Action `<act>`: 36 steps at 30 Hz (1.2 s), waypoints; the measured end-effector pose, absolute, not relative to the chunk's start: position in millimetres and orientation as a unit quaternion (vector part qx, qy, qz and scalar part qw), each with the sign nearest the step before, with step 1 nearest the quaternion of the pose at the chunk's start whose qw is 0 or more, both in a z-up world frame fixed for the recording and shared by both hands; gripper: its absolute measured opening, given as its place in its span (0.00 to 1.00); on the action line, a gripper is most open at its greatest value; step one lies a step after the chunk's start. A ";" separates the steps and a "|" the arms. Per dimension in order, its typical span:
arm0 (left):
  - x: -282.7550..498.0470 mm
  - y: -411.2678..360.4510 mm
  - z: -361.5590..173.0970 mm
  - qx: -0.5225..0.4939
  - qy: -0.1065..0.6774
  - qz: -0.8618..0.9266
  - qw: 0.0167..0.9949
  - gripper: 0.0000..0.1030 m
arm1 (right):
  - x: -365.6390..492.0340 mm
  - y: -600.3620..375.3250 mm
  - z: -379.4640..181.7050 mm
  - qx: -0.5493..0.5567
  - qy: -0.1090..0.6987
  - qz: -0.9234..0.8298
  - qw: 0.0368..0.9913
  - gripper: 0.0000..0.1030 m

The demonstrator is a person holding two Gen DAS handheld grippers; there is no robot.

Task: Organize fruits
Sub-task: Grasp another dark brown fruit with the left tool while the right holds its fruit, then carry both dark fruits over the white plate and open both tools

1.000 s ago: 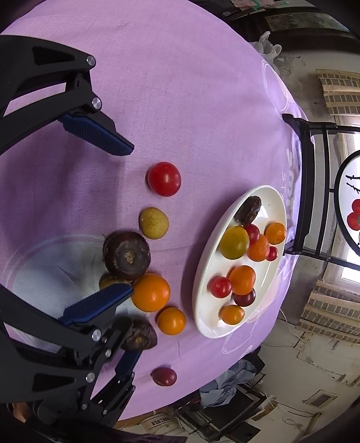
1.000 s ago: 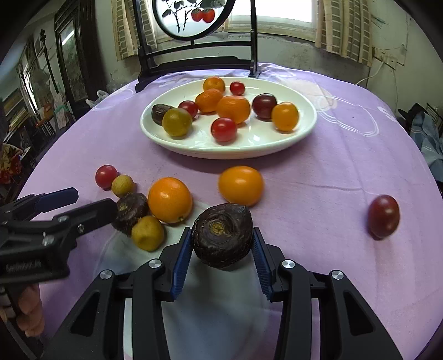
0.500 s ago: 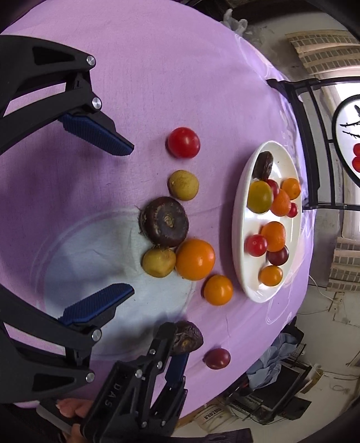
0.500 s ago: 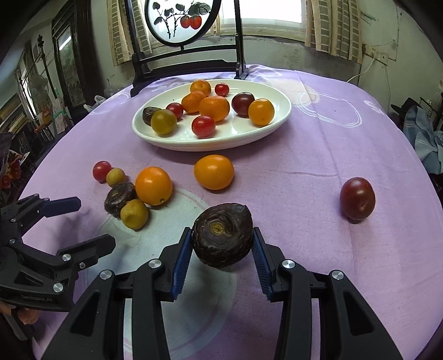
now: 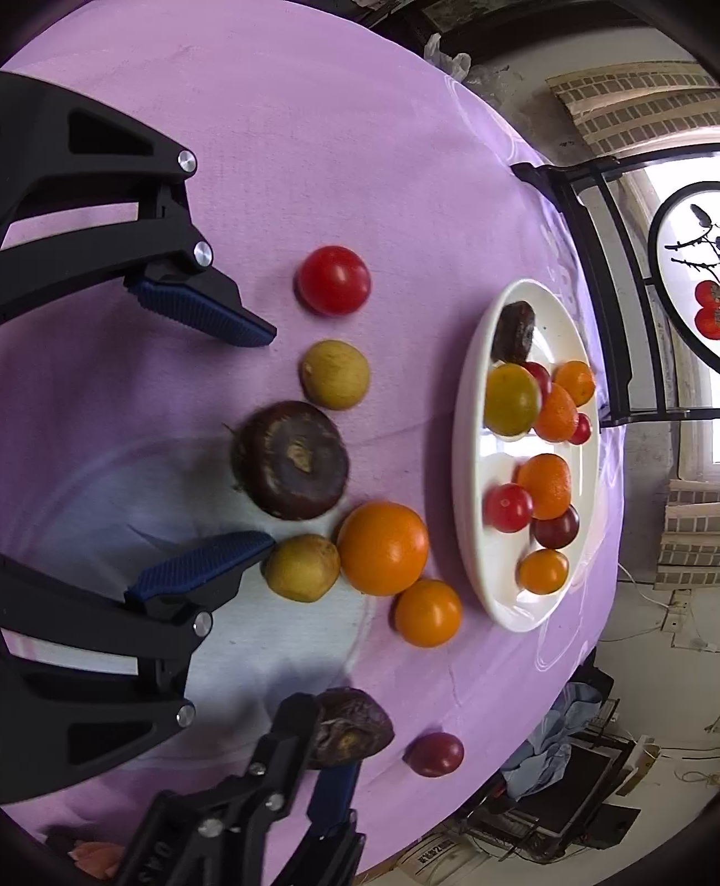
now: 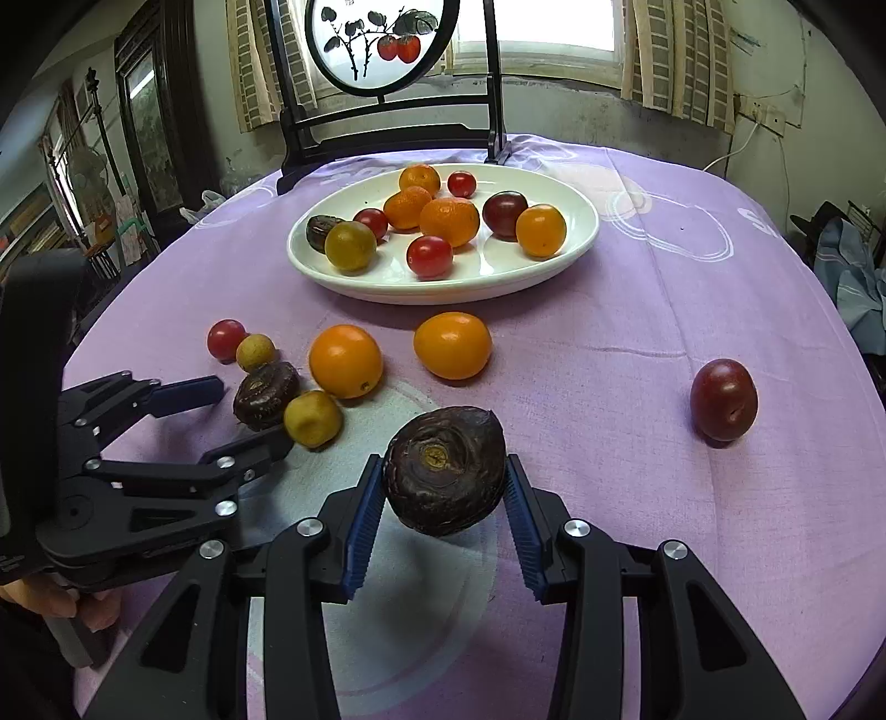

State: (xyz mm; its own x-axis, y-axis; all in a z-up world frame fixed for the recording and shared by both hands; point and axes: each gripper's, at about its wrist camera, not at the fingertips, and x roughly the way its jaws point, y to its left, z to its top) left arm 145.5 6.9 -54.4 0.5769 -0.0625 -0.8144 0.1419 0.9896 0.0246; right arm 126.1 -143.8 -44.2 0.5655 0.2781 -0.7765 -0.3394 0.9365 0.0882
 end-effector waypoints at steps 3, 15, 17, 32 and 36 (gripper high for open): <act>151.9 0.5 -54.7 0.043 0.446 -0.063 0.892 0.58 | 125.4 -143.1 -43.4 -0.037 0.431 0.176 0.884 0.42; 139.9 -2.3 -48.1 0.029 0.445 -0.094 0.890 0.41 | 122.9 -141.8 -41.8 -0.046 0.424 0.175 0.887 0.42; 135.3 -2.2 -41.7 0.024 0.436 -0.098 0.894 0.41 | 122.1 -141.7 -41.0 -0.046 0.422 0.175 0.888 0.42; 183.0 14.1 12.7 -0.001 0.406 -0.077 0.911 0.41 | 145.5 -136.7 3.3 -0.031 0.355 0.196 0.913 0.42; 218.9 24.1 16.8 -0.024 0.411 -0.058 0.909 0.41 | 177.1 -129.6 4.7 -0.046 0.357 0.177 0.916 0.42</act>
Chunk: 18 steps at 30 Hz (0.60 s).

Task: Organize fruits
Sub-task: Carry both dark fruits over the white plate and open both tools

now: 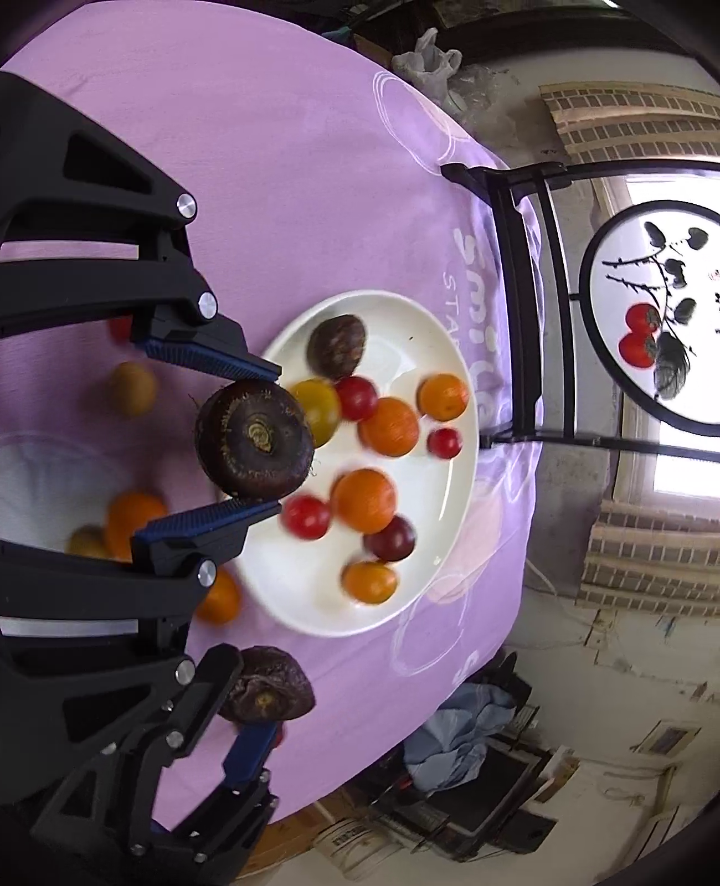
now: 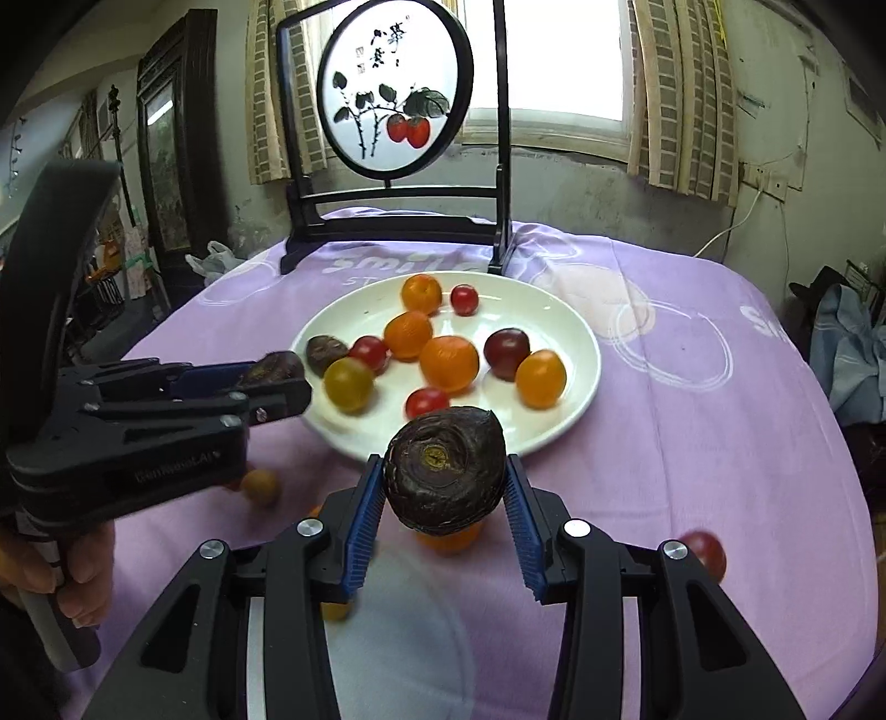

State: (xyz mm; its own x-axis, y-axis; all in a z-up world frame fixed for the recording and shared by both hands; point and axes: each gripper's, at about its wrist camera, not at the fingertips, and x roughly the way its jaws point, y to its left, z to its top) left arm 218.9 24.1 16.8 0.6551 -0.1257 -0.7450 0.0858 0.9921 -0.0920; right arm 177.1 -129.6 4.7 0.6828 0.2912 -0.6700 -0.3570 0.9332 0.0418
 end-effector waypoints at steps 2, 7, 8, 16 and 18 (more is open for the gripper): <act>237.8 29.0 16.3 -0.030 0.416 -0.047 0.908 0.41 | 195.1 -127.3 0.4 -0.049 0.364 0.169 0.915 0.42; 275.4 29.3 6.9 -0.024 0.428 -0.025 0.903 0.41 | 228.9 -119.9 -15.4 -0.053 0.385 0.161 0.907 0.42; 280.9 28.3 4.6 -0.022 0.431 -0.023 0.902 0.41 | 232.0 -118.9 -18.0 -0.053 0.389 0.161 0.905 0.42; 286.7 22.2 2.6 -0.021 0.402 -0.007 0.915 0.76 | 236.1 -116.1 -26.5 -0.056 0.390 0.163 0.905 0.52; 283.7 23.2 3.4 -0.023 0.409 -0.010 0.912 0.76 | 232.1 -118.8 -22.3 -0.051 0.384 0.164 0.907 0.52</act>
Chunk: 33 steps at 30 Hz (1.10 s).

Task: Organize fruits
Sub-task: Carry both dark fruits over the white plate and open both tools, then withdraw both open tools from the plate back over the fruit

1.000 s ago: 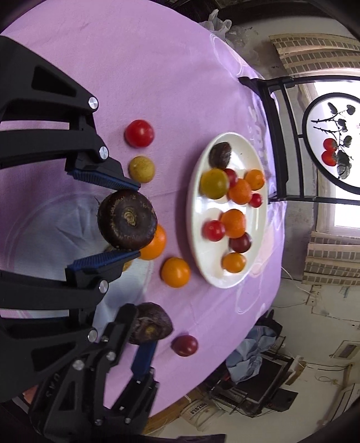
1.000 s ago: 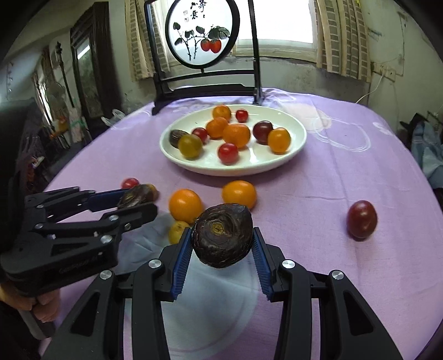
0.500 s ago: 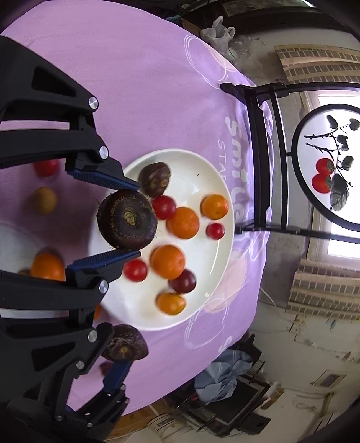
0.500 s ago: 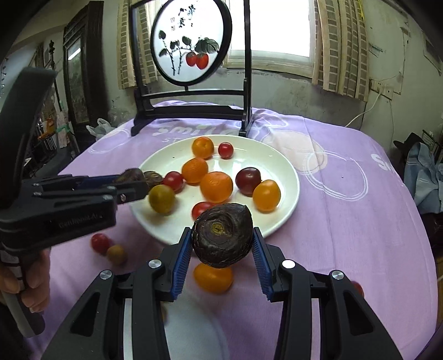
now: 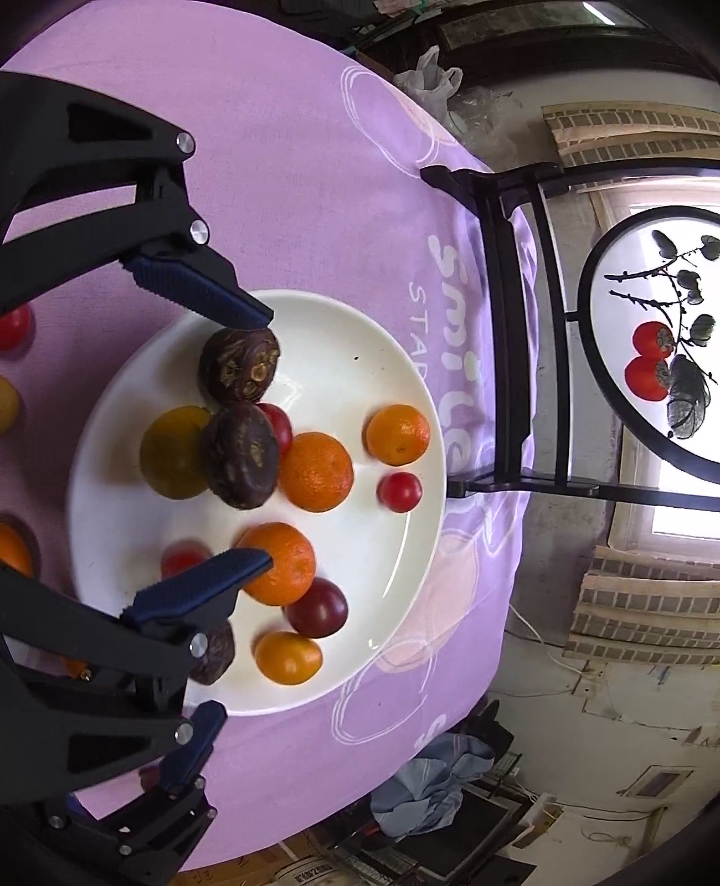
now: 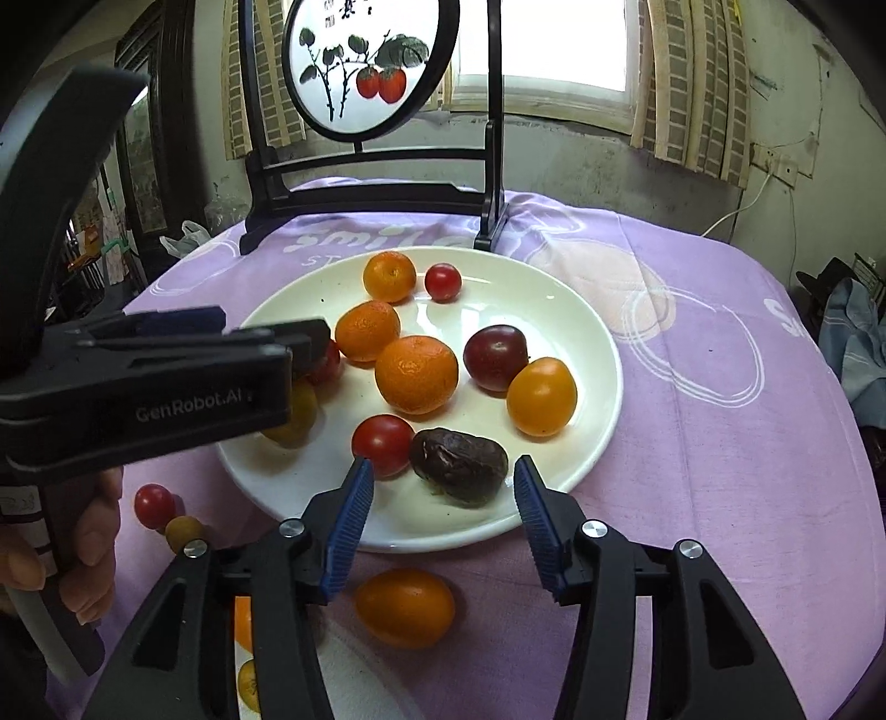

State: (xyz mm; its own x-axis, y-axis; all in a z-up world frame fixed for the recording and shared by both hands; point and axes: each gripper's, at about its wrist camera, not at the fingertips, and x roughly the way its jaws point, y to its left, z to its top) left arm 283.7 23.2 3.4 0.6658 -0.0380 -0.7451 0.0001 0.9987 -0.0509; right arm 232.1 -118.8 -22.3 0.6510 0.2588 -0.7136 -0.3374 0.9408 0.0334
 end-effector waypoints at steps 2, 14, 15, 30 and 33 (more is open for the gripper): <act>277.4 26.6 4.5 -0.033 0.415 -0.009 0.909 0.80 | 226.8 -122.9 -18.3 -0.041 0.380 0.167 0.909 0.52; 195.2 38.0 -2.5 -0.075 0.425 -0.014 0.902 0.87 | 166.6 -140.5 -19.4 -0.021 0.390 0.185 0.902 0.61; 187.9 39.2 -3.6 -0.077 0.424 -0.014 0.902 0.87 | 161.6 -141.4 -21.8 -0.022 0.392 0.186 0.901 0.62; 139.7 46.8 -39.3 -0.041 0.432 0.012 0.901 0.90 | 114.5 -128.1 -48.0 -0.047 0.412 0.211 0.885 0.62; 140.6 49.1 -40.5 -0.044 0.435 0.007 0.899 0.90 | 109.0 -119.6 -50.1 -0.056 0.417 0.225 0.879 0.57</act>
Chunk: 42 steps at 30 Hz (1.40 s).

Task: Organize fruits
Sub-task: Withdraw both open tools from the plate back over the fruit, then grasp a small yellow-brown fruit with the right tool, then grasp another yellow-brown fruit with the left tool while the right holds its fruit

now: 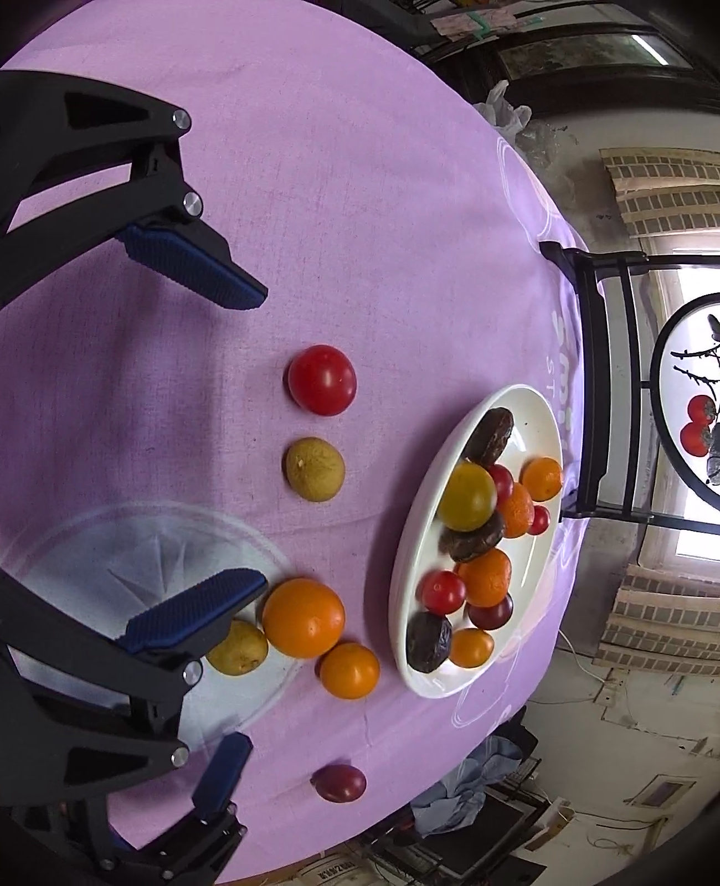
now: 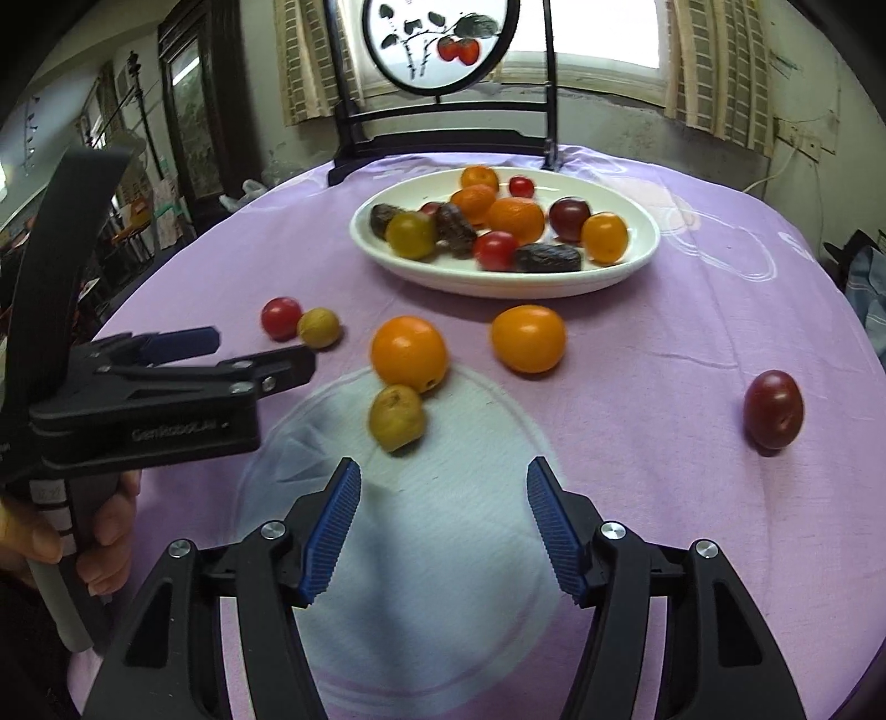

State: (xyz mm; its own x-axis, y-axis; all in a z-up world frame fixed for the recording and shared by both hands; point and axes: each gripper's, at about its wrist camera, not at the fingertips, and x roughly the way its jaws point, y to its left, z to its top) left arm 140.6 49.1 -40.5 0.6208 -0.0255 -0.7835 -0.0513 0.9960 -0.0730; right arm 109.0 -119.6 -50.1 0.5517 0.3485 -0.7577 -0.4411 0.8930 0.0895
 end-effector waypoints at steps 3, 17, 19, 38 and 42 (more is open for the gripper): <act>142.7 51.6 -41.3 -0.046 0.439 0.008 0.897 0.90 | 108.1 -109.8 -54.4 -0.066 0.428 0.231 0.871 0.48; 145.2 60.2 -42.5 -0.083 0.456 -0.006 0.886 0.90 | 130.9 -81.0 -58.5 -0.078 0.431 0.216 0.873 0.24; 144.3 59.3 -42.3 -0.082 0.456 -0.007 0.886 0.90 | 129.9 -86.9 -57.8 -0.071 0.433 0.216 0.872 0.24; 160.9 26.0 -56.9 0.011 0.455 -0.012 0.891 0.70 | 117.8 -117.0 -45.0 -0.065 0.424 0.208 0.879 0.24; 172.1 24.9 -56.5 0.013 0.453 -0.008 0.892 0.66 | 116.4 -116.7 -43.0 -0.064 0.422 0.209 0.880 0.24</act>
State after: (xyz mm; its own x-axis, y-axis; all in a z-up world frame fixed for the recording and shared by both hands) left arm 172.1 24.9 -56.5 0.5901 -0.0028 -0.8073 0.0257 0.9996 0.0153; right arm 116.4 -116.7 -43.0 0.5571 0.3136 -0.7690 -0.4223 0.9043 0.0629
